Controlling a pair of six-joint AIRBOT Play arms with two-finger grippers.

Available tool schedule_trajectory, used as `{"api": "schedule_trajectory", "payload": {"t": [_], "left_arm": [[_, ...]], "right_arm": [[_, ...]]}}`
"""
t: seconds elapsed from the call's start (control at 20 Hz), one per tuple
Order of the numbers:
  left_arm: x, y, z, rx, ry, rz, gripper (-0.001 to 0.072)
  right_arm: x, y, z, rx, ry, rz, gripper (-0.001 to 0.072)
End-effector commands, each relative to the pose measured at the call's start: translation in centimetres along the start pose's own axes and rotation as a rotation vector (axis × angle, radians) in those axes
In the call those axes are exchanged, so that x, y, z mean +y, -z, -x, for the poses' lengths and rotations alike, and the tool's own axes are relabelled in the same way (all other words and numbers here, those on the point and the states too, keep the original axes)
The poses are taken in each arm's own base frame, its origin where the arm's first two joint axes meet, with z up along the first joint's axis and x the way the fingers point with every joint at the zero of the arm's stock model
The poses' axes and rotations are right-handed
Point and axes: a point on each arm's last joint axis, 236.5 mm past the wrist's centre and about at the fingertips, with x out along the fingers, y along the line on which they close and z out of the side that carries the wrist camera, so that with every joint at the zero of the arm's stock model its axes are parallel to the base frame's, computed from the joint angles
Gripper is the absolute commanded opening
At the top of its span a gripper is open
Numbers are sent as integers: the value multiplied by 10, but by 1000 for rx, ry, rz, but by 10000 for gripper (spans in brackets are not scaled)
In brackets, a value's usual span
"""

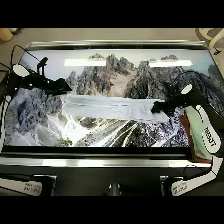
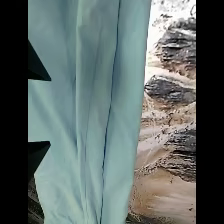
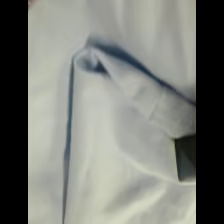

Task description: Fold the shirts.

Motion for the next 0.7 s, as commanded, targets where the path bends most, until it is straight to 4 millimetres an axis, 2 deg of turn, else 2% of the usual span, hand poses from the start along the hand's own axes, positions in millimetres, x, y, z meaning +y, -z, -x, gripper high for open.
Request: {"api": "schedule_trajectory", "payload": {"t": [0.0,0.15,0.2,0.35,0.45,0.65], "left_arm": [[-23,5,-7,15,50,-11,445],[-46,19,-27,55,65,-83,95],[-56,26,-37,74,71,-104,21],[-95,57,-89,147,100,-167,22],[-133,85,-127,195,175,-162,22],[-204,128,-187,233,343,-43,22]], "right_arm": [[19,-9,4,-35,-73,-18,19],[38,-21,28,-116,-95,129,17],[43,-24,40,-141,-89,158,16],[69,-27,82,-221,-97,228,16],[92,-22,110,-264,-128,262,17],[131,5,161,-301,-152,354,17]]}}
